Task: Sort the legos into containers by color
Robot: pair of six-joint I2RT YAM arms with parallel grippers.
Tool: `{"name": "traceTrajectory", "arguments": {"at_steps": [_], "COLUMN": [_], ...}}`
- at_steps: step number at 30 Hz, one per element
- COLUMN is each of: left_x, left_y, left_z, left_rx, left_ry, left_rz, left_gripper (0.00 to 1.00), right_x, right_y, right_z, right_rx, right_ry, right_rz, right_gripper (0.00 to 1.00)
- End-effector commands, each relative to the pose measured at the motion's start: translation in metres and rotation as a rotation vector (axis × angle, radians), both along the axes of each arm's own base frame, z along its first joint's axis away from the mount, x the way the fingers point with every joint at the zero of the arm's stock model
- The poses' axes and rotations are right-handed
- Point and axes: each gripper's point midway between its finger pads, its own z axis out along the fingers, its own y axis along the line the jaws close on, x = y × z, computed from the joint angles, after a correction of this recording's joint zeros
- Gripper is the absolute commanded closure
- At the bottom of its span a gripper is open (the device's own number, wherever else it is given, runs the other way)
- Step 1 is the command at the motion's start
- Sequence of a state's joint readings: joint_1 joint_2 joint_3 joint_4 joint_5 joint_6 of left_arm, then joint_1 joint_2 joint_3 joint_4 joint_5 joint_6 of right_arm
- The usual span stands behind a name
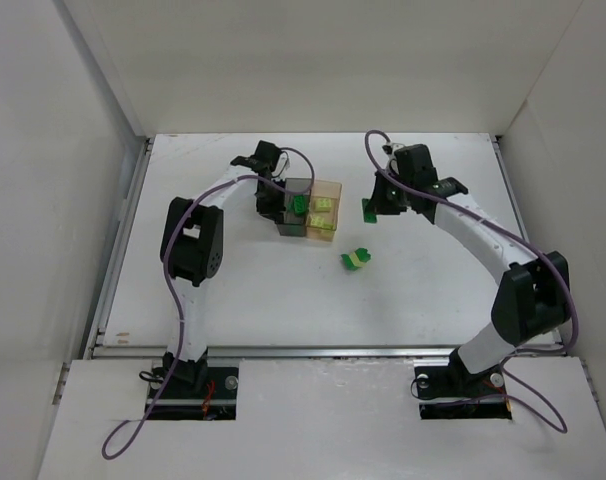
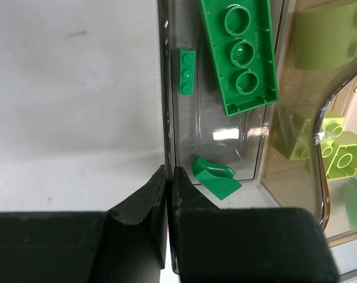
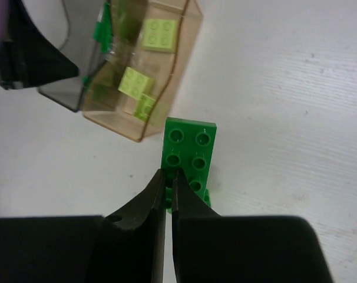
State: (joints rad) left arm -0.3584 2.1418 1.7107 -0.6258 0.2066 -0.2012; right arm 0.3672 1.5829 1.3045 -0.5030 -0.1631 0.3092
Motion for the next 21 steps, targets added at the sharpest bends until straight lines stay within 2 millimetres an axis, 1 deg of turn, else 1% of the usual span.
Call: {"name": "traceTrajectory", "arguments": {"at_steps": [1, 2, 3, 4, 5, 6, 7, 8, 9, 10, 11, 12, 13, 14, 15, 16, 17, 18, 19, 20, 21], "left_x": [0.011, 0.009, 0.009, 0.008, 0.007, 0.007, 0.005, 0.005, 0.006, 0.006, 0.006, 0.006, 0.006, 0.005, 0.003, 0.003, 0.003, 0.005, 0.005, 0.008, 0.008], "left_y": [-0.019, -0.02, -0.02, -0.022, -0.023, -0.025, -0.027, -0.027, -0.027, -0.027, -0.027, -0.027, -0.029, -0.031, -0.03, -0.031, -0.031, -0.027, -0.027, -0.024, -0.023], "left_z": [0.02, 0.015, 0.015, 0.011, 0.011, 0.012, 0.012, 0.012, 0.018, 0.022, 0.022, 0.022, 0.028, 0.029, 0.026, 0.03, 0.03, 0.035, 0.035, 0.04, 0.04], "left_rx": [-0.079, -0.083, -0.083, -0.088, -0.096, -0.104, -0.116, -0.116, -0.12, -0.124, -0.124, -0.124, -0.139, -0.151, -0.148, -0.153, -0.153, -0.16, -0.16, -0.164, -0.164], "left_ry": [-0.015, 0.0, 0.0, 0.014, 0.017, 0.02, 0.025, 0.025, 0.014, 0.005, 0.005, 0.005, 0.002, 0.007, 0.016, 0.01, 0.01, 0.003, 0.003, -0.008, -0.008], "left_rz": [0.023, 0.019, 0.019, 0.015, 0.012, 0.008, 0.003, 0.003, 0.002, 0.001, 0.001, 0.001, 0.005, -0.001, 0.0, 0.007, 0.007, 0.024, 0.024, 0.032, 0.032], "left_gripper": [1.0, 1.0, 1.0, 1.0, 0.98, 0.94, 0.87, 0.84, 0.81, 0.79, 0.75, 0.68, 0.67, 0.6, 0.58, 0.51, 0.43, 0.32, 0.21, 0.11, 0.11], "right_x": [0.021, 0.025, 0.031, 0.033, 0.033, 0.038, 0.04, 0.038, 0.041, 0.048, 0.049, 0.052, 0.054, 0.055, 0.054, 0.056, 0.055, 0.054, 0.055, 0.055, 0.055], "right_y": [0.027, 0.036, 0.046, 0.057, 0.073, 0.088, 0.097, 0.111, 0.12, 0.125, 0.13, 0.133, 0.135, 0.136, 0.142, 0.143, 0.142, 0.146, 0.145, 0.143, 0.143], "right_z": [0.031, 0.039, 0.039, 0.043, 0.052, 0.053, 0.054, 0.056, 0.065, 0.058, 0.057, 0.06, 0.05, 0.055, 0.051, 0.056, 0.047, 0.045, 0.045, 0.043, 0.043], "right_rx": [0.071, 0.096, 0.133, 0.166, 0.196, 0.241, 0.261, 0.284, 0.308, 0.323, 0.328, 0.34, 0.337, 0.358, 0.359, 0.365, 0.35, 0.343, 0.339, 0.341, 0.341], "right_ry": [-0.089, -0.102, -0.099, -0.103, -0.123, -0.119, -0.119, -0.11, -0.118, -0.096, -0.09, -0.09, -0.067, -0.062, -0.062, -0.07, -0.048, -0.043, -0.047, -0.034, -0.033], "right_rz": [-0.042, -0.045, -0.061, -0.051, -0.031, -0.033, -0.032, -0.014, -0.013, -0.032, -0.037, -0.044, -0.054, -0.068, -0.059, -0.057, -0.061, -0.073, -0.081, -0.103, -0.103], "right_gripper": [1.0, 1.0, 1.0, 1.0, 1.0, 1.0, 1.0, 1.0, 1.0, 1.0, 1.0, 1.0, 1.0, 1.0, 1.0, 1.0, 1.0, 1.0, 1.0, 1.0, 1.0]}}
